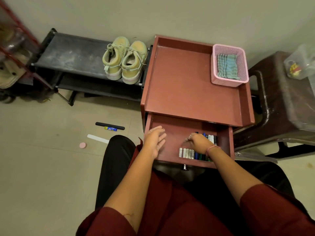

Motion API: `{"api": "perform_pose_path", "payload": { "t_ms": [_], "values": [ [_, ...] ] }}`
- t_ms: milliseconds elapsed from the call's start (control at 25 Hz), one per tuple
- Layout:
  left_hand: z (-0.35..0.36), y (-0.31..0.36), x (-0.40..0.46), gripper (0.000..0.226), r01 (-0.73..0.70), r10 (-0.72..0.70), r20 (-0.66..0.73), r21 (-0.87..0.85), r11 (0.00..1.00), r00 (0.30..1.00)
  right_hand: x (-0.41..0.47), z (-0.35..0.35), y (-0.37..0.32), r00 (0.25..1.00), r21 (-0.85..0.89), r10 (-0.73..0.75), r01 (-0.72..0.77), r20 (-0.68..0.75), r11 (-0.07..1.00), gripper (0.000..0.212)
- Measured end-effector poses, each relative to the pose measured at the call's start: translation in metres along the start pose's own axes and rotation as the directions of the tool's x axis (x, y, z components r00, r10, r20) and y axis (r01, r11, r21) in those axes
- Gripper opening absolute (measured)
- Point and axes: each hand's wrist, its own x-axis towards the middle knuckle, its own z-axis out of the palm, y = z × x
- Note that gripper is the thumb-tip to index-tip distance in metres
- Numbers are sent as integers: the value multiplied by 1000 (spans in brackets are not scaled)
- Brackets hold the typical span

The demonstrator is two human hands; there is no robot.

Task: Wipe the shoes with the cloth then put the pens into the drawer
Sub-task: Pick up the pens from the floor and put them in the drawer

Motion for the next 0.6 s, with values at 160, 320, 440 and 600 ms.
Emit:
{"api": "perform_pose_path", "payload": {
  "t_ms": [160, 320, 440, 600],
  "values": [
    [-12, 23, -23, 35, -56, 77, 55, -306, 950, 996, -12, -17, -40, 990, 132, -38, 56, -137, 990, 32],
    [-56, 75, -43, 34, -219, 245, -5, -463, 859, 970, -9, -38, -120, 952, 102, -235, 258, -195, 961, 30],
    [-114, 115, -52, 34, -370, 352, -126, -455, 810, 927, -6, -45, -188, 915, 132, -332, 367, -230, 921, 29],
    [-200, 146, -37, 32, -460, 344, -340, -366, 809, 875, 26, -41, -272, 899, 136, -389, 419, -199, 898, 26]
  ]
}}
